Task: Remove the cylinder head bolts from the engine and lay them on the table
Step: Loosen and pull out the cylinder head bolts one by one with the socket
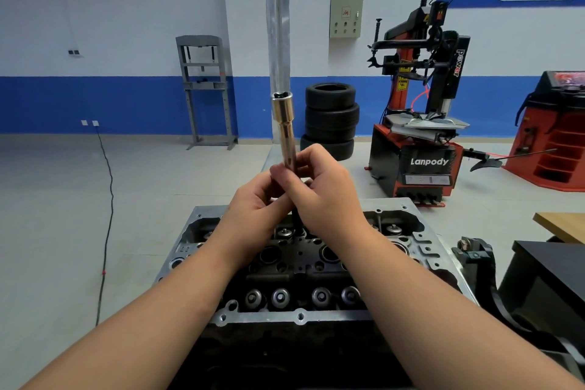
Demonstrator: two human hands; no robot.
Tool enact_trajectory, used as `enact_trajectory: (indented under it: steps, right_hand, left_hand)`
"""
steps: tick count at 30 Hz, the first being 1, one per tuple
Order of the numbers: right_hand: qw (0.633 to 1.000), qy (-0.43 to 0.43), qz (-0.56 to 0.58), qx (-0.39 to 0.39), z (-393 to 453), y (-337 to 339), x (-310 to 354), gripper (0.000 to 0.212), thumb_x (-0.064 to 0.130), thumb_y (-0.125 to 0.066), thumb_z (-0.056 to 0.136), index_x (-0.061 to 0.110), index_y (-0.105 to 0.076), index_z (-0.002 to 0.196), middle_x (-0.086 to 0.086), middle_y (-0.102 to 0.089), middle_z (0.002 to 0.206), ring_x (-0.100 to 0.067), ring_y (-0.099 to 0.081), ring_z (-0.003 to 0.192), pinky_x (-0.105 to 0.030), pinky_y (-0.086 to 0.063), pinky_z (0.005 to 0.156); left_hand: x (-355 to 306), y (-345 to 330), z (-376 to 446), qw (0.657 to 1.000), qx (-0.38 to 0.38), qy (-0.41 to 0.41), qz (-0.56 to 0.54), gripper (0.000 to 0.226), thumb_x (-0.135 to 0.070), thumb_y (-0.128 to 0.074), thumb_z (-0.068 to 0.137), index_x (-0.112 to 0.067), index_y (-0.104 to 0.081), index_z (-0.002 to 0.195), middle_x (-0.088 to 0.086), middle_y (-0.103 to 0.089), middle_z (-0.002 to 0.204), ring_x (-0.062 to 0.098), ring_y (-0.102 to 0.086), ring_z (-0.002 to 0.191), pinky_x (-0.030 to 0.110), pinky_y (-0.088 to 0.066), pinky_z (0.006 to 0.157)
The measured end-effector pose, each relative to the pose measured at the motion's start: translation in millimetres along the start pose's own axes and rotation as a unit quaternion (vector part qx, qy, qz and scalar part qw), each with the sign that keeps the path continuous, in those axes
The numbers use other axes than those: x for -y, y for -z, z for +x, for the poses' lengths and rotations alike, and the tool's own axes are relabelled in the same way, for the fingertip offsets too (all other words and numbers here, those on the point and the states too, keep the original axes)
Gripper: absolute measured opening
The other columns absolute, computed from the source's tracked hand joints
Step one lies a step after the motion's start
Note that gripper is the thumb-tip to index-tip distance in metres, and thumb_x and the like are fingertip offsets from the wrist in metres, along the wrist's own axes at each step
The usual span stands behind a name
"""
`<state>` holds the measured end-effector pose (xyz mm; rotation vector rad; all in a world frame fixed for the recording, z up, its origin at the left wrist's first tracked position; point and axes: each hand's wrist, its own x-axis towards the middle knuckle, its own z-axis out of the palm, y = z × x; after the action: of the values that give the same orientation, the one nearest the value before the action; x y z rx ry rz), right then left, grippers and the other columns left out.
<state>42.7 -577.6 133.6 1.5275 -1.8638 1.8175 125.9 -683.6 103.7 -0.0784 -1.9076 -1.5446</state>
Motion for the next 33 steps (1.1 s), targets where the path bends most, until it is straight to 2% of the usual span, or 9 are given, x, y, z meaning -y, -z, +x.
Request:
enact_trajectory:
  steps: [4,9,14,16,19,23,25,29,33]
  right_hand:
    - [1.0,-0.002,0.01,-0.003,-0.3,0.6,-0.4,0.01,0.03,-0.065,0.096,0.03,-0.061,0.087,0.009,-0.065,0.076,-0.005,-0.063,0.075,-0.015,-0.049,0.064]
    - [0.999,0.0,-0.009,0.031,-1.1,0.7,-0.5,0.022,0.031,-0.056,0.101,0.013,-0.069,0.099,0.0,-0.069,0.085,-0.012,-0.064,0.081,-0.031,-0.051,0.072]
    - [1.0,-0.008,0.008,0.017,0.1,0.4,0.6,0.008,0.029,-0.069,0.093,0.024,-0.064,0.096,0.009,-0.069,0.087,-0.01,-0.067,0.087,-0.041,-0.057,0.08]
    - [1.0,-0.011,0.008,-0.002,0.5,1.0,-0.3,0.011,0.03,-0.072,0.091,0.028,-0.061,0.091,0.009,-0.069,0.086,-0.01,-0.069,0.087,-0.04,-0.058,0.079]
    - [1.0,0.0,0.008,-0.006,-0.3,2.0,0.1,0.005,0.027,-0.065,0.097,0.023,-0.066,0.094,0.008,-0.069,0.082,-0.008,-0.066,0.081,-0.026,-0.056,0.07]
    - [1.0,0.001,0.015,0.011,-2.2,1.2,2.1,0.021,0.029,-0.054,0.103,0.014,-0.069,0.103,-0.002,-0.07,0.085,-0.014,-0.066,0.079,-0.032,-0.057,0.069]
    - [1.0,0.002,0.023,0.009,-2.1,1.3,2.8,0.014,0.035,-0.061,0.098,0.023,-0.066,0.103,0.004,-0.07,0.09,-0.01,-0.067,0.085,-0.03,-0.059,0.073]
    - [1.0,-0.006,0.007,-0.013,0.2,1.6,1.5,0.015,0.035,-0.072,0.09,0.03,-0.057,0.09,0.008,-0.069,0.087,-0.011,-0.069,0.086,-0.042,-0.059,0.075]
    - [1.0,0.008,0.009,-0.006,0.3,1.0,1.0,0.007,0.028,-0.064,0.097,0.029,-0.062,0.091,0.011,-0.067,0.081,-0.002,-0.065,0.079,-0.017,-0.051,0.065]
  left_hand:
    - [-2.1,-1.7,-3.2,0.999,0.018,0.011,0.024,0.028,-0.05,-0.054,0.101,-0.048,-0.07,0.124,-0.007,-0.075,0.124,0.013,-0.067,0.123,0.033,-0.053,0.101]
    - [-1.1,-0.3,-2.3,0.999,-0.016,0.002,0.037,0.023,-0.052,-0.064,0.096,-0.042,-0.072,0.115,-0.003,-0.077,0.115,0.015,-0.072,0.113,0.028,-0.058,0.089]
    - [1.3,-0.7,1.5,0.999,-0.032,0.008,0.032,0.025,-0.052,-0.073,0.086,-0.045,-0.073,0.11,-0.003,-0.078,0.11,0.015,-0.074,0.105,0.025,-0.059,0.081]
    - [1.0,-0.3,0.6,1.0,-0.015,0.008,0.023,0.027,-0.05,-0.072,0.089,-0.044,-0.072,0.116,-0.004,-0.077,0.116,0.015,-0.073,0.111,0.023,-0.059,0.086]
    - [-0.8,-1.4,-1.7,1.0,0.008,0.018,0.009,0.025,-0.047,-0.058,0.1,-0.047,-0.071,0.122,-0.007,-0.075,0.124,0.011,-0.068,0.121,0.022,-0.054,0.096]
    - [0.4,-1.0,-1.7,0.999,-0.001,0.028,0.026,0.03,-0.052,-0.049,0.103,-0.044,-0.071,0.121,-0.002,-0.075,0.121,0.019,-0.069,0.118,0.041,-0.053,0.102]
    - [-0.6,-1.1,-1.0,0.999,0.002,0.015,0.04,0.026,-0.053,-0.056,0.101,-0.045,-0.071,0.121,-0.005,-0.076,0.12,0.014,-0.07,0.117,0.035,-0.057,0.097]
    - [-4.0,-2.4,0.0,1.0,0.0,0.003,0.031,0.03,-0.059,-0.068,0.092,-0.047,-0.07,0.12,-0.008,-0.076,0.12,0.011,-0.071,0.115,0.018,-0.055,0.09]
    - [-2.8,-1.9,-2.1,1.0,0.006,0.013,0.009,0.022,-0.048,-0.059,0.101,-0.049,-0.072,0.118,-0.009,-0.076,0.121,0.008,-0.069,0.118,0.019,-0.054,0.093]
